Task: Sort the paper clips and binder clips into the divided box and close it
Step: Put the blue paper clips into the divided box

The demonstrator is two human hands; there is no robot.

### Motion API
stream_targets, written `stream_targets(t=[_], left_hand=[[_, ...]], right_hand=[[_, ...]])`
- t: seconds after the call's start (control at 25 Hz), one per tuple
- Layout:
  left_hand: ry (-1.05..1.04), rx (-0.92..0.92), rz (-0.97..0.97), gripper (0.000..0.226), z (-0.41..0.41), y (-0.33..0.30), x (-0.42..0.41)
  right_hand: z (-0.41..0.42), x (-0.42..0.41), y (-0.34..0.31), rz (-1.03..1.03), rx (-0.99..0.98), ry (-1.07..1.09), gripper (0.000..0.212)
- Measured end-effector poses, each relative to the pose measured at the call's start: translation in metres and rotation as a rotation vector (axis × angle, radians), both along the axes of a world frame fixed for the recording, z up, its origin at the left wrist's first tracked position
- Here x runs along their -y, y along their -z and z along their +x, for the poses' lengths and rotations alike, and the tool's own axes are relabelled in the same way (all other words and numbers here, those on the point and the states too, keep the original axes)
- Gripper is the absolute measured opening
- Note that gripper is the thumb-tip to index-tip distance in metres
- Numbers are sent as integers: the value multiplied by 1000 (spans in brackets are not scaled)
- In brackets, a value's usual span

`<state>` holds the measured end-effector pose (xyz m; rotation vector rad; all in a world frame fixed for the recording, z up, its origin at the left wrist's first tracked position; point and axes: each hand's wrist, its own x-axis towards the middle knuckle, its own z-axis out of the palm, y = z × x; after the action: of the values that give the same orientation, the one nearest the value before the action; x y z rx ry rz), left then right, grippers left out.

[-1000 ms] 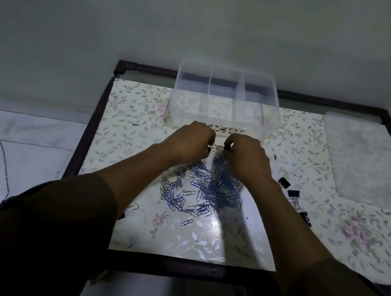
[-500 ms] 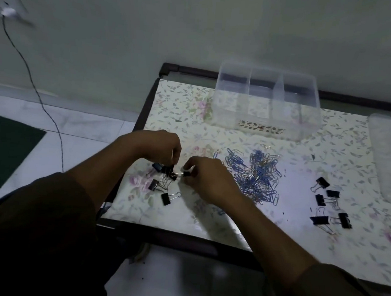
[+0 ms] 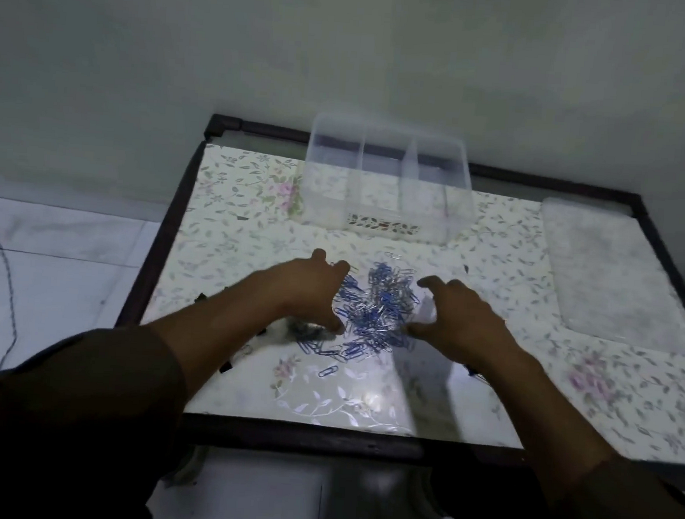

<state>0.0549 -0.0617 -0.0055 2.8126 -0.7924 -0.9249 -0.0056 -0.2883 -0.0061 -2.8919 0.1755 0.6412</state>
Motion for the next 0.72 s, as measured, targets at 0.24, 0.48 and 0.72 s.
stream_targets(t=[0.24, 0.48, 0.72], left_hand=[[-18, 149, -187, 51, -9, 20, 36], [-175, 128, -395, 31, -3, 25, 52], [-290, 111, -554, 17, 1, 20, 48]], right_hand=[[4, -14, 23, 157, 134, -93, 60], [18, -22, 29, 366, 232, 12, 32], [19, -22, 24, 435, 323, 94, 23]])
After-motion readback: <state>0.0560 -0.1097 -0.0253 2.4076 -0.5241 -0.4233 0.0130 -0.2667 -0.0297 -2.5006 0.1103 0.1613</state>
